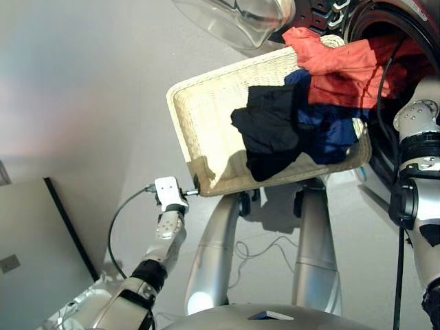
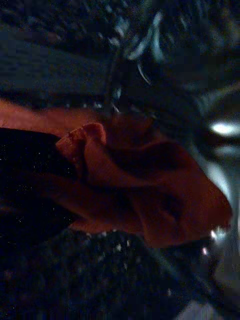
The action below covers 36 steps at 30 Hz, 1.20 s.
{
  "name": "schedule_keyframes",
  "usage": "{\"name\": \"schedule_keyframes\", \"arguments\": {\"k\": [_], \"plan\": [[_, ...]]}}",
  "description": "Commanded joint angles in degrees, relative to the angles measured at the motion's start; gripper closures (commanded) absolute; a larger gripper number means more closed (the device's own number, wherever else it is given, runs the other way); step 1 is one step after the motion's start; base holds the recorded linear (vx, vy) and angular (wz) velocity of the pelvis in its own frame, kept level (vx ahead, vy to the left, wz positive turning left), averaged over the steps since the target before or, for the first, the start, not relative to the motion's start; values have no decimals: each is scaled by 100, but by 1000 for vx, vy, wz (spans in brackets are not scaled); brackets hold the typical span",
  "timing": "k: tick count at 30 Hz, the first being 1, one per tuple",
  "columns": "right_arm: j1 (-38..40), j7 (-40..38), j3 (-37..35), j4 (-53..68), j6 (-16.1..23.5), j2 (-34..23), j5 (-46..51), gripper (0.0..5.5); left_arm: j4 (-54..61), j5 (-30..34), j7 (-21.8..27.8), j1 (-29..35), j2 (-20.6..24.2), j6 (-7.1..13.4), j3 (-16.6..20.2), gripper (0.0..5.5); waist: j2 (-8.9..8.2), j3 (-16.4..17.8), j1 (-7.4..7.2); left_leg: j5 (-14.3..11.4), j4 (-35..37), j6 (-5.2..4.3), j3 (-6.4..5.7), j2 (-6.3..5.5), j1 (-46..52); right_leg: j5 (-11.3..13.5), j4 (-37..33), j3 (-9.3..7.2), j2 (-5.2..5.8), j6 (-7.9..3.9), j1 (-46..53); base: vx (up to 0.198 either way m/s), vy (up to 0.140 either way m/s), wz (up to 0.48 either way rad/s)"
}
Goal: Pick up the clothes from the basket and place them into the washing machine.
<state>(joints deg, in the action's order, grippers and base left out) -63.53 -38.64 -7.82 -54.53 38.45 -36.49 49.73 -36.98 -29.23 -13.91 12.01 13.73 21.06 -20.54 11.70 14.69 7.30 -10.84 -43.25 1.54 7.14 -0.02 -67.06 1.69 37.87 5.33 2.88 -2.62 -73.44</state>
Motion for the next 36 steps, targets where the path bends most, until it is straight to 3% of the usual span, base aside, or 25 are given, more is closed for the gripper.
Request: {"name": "schedule_keyframes", "arguments": {"k": [1,2,10,18,22,28,36], "plan": [[98,308,219,-70,127,-470,-77,283,-252,6,-77,156,129,271,108,0,3,-208,-219,-149,191,102,-167,-11,263,-621,216,-309,-287,47,309,0,0,0],[138,474,262,-197,56,-380,54,0,-262,5,-73,178,127,286,107,0,-11,-221,-235,-138,218,91,-167,-15,275,-612,190,-319,-281,51,332,0,0,0],[1012,1779,1419,-600,-1064,740,-142,0,585,-164,284,470,247,348,-43,0,-165,-263,-349,61,723,-14,-136,-13,471,-362,-348,-434,-152,79,639,0,0,0],[1565,2656,2632,-212,-1627,1282,-1087,0,1127,-445,693,1188,281,230,-415,0,-361,-248,-440,341,1257,-42,-137,-57,734,-81,-963,-519,-83,34,1024,0,0,0],[1725,2951,3377,73,-1852,1362,-1962,0,648,-643,771,1670,-33,130,-547,0,-452,-227,-524,444,1387,-35,-150,-68,823,14,-1147,-532,-74,19,1154,0,0,0],[1819,2673,4154,645,-1995,1332,-3682,0,-153,-751,738,2232,-398,30,-658,0,-535,-229,-635,459,1389,-7,-185,-37,825,40,-1227,-525,-119,9,1219,0,0,0],[1906,2134,4251,1613,-2018,1354,-4900,0,-1331,-97,447,2881,-617,-190,-718,0,-648,-145,-853,360,1187,14,-207,96,530,38,-1242,-514,-224,-3,1021,0,0,0]]}}
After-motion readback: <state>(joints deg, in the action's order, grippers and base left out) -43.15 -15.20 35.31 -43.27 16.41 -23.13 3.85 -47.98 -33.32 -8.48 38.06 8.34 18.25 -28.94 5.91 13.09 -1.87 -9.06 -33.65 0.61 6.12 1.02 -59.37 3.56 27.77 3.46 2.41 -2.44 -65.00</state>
